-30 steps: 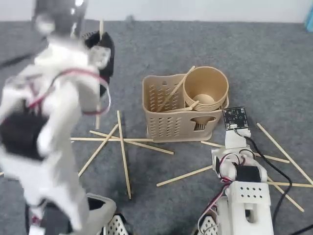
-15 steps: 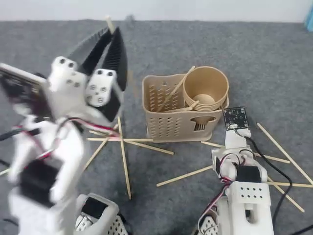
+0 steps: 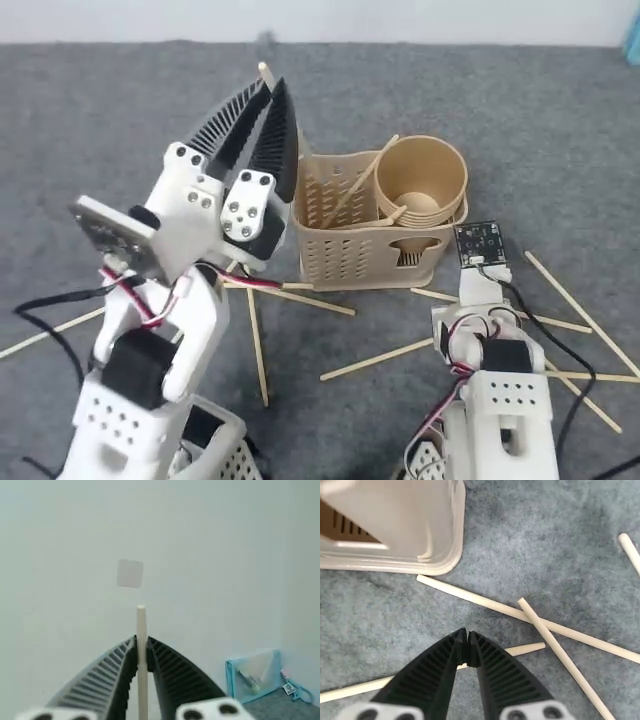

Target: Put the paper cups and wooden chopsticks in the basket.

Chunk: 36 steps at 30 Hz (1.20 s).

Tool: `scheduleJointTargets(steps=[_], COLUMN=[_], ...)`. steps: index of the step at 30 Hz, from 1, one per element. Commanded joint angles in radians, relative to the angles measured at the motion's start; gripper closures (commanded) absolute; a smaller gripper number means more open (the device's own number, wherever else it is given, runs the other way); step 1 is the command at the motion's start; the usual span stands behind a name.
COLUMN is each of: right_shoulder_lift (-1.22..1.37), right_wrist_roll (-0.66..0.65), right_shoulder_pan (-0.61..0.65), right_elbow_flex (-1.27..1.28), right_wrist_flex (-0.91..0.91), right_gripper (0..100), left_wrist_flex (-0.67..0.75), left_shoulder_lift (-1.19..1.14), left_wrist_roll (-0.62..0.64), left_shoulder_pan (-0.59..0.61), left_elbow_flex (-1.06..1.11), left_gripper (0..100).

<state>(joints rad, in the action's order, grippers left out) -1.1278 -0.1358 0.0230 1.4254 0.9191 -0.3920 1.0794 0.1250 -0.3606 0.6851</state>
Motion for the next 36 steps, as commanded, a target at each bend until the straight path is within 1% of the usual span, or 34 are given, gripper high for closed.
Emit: scheduleJointTargets(steps=[1,10,16,20,22,24,26,28,31,36], right_shoulder_lift=[-0.018,-0.018,-0.018,-0.018,-0.018,-0.018,-0.018,-0.018,-0.018,-0.018], right_wrist_roll=[-0.012,-0.012,-0.012,-0.012,-0.012,-0.012,-0.012,-0.012,-0.012,-0.014], right_shoulder_pan=[-0.002,-0.001,-0.001,-0.002,-0.002,-0.001,-0.001,-0.001,0.001,0.001], right_elbow_flex=[-0.008,-0.008,-0.008,-0.008,-0.008,-0.006,-0.006,-0.006,-0.006,-0.006], right_wrist_flex=[0.004,0.004,0.004,0.004,0.004,0.004,0.004,0.004,0.004,0.004], right_gripper=[99.0,99.0,99.0,99.0,99.0,99.0,99.0,99.0,99.0,99.0], left_wrist_flex=[0.021,0.029,0.029,0.029,0.025,0.018,-0.041,-0.129,-0.253,-0.442], left_shoulder_lift=[0.008,0.008,0.014,0.012,0.015,0.015,0.015,0.017,0.017,0.017], left_wrist_roll=[0.006,0.012,0.012,0.006,0.005,0.003,0.005,0.005,0.002,0.003], left_shoulder_pan=[-0.009,-0.012,-0.089,-0.092,-0.092,-0.091,-0.077,-0.068,-0.035,0.101], left_elbow_flex=[-0.007,0.179,0.3,0.357,0.38,0.395,0.392,0.358,0.271,0.114], left_gripper=[99,99,99,98,96,89,81,76,76,76])
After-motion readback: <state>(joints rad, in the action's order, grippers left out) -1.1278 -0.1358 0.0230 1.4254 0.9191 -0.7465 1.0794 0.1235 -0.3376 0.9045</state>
